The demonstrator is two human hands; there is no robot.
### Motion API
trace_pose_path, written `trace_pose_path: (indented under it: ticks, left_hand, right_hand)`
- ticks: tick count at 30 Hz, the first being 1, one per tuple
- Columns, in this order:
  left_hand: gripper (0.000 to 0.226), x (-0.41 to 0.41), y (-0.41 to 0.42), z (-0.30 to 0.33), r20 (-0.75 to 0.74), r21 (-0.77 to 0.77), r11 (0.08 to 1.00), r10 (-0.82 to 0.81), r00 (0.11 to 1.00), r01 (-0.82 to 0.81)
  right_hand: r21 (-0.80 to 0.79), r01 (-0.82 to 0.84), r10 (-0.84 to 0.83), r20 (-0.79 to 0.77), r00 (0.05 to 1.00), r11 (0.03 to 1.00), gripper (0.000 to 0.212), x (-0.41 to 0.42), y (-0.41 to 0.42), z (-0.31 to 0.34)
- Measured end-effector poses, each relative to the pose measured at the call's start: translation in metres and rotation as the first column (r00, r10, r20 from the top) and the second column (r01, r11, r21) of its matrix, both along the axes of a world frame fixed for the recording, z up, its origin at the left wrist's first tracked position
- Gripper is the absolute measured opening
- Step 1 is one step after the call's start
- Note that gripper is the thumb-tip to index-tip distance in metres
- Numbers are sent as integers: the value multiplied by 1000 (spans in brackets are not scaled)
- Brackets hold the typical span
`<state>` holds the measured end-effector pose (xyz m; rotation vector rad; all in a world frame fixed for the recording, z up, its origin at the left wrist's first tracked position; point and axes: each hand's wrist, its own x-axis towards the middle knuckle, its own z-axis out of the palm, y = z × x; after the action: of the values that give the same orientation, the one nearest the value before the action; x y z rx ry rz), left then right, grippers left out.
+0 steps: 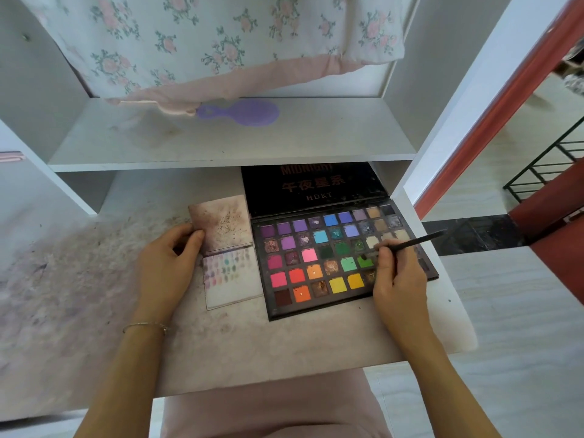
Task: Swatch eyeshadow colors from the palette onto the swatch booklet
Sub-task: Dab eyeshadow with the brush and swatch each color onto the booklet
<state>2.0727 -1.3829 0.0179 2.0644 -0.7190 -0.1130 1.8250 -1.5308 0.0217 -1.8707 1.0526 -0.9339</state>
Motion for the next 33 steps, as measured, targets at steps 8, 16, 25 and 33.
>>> trace_pose_path:
  ticks: [8, 16, 25, 33]
  left_hand:
    - [18, -1, 1, 4, -11, 16, 1000, -1, 1000, 1]
    - [16, 4, 2, -3, -15, -22, 1000, -15, 1000, 15]
    - [17, 7, 2, -9, 15, -18, 1000, -13, 1000, 14]
    - [17, 6, 1, -7, 1, -15, 1000, -8, 1000, 8]
  right_hand:
    - [-17, -224, 225, 104, 969, 974, 14, 55, 57, 7]
    - [-99, -301, 296, -60, 953, 949, 16, 93, 79, 1]
    - [-135, -359, 330, -194, 924, 924, 24, 99, 80, 1]
    - [-177, -370, 322, -248, 914, 912, 22, 102, 80, 2]
